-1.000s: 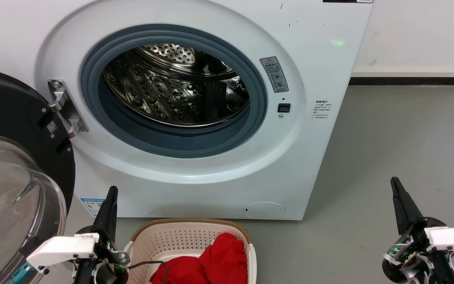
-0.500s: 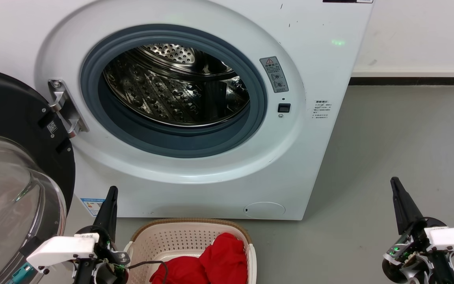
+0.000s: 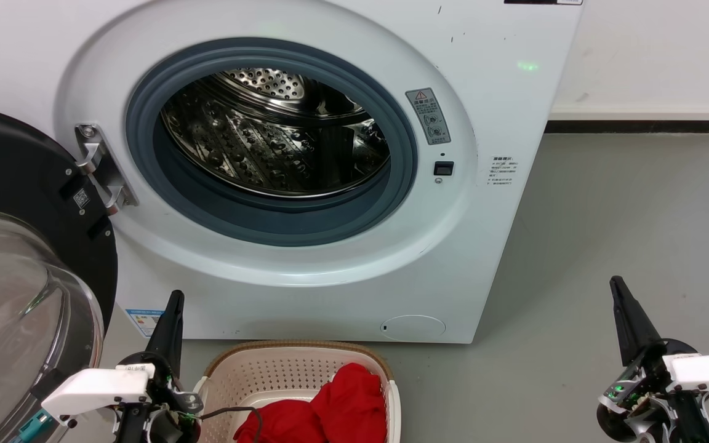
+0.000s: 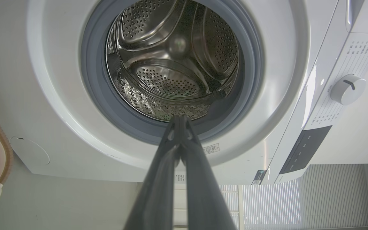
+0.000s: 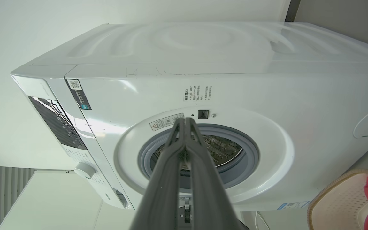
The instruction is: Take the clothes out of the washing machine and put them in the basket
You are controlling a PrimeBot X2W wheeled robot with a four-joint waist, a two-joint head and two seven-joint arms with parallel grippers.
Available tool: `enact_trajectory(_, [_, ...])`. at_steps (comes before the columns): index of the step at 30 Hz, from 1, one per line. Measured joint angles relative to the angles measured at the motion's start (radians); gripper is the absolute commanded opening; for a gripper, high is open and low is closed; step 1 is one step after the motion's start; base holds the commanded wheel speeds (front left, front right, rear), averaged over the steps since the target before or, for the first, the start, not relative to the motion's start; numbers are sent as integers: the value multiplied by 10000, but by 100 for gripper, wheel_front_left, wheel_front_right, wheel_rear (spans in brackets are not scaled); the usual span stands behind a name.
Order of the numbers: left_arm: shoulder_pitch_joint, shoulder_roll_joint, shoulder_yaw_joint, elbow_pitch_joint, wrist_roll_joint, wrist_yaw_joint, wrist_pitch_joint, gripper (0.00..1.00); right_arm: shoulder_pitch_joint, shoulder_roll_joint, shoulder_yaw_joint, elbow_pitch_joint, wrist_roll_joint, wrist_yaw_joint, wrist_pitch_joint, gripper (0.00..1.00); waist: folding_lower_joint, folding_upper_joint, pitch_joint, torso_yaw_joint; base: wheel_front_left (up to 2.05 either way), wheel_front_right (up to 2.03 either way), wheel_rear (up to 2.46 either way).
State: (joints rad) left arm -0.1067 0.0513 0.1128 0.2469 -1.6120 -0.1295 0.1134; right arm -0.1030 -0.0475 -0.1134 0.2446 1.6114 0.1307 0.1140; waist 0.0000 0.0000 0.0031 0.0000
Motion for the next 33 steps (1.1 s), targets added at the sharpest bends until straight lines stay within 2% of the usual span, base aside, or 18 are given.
enact_trajectory(33, [0, 0, 0, 0, 0, 0, 0, 0, -1, -2, 2, 0, 0, 0, 0, 0, 0, 0, 0, 0, 0, 0, 0])
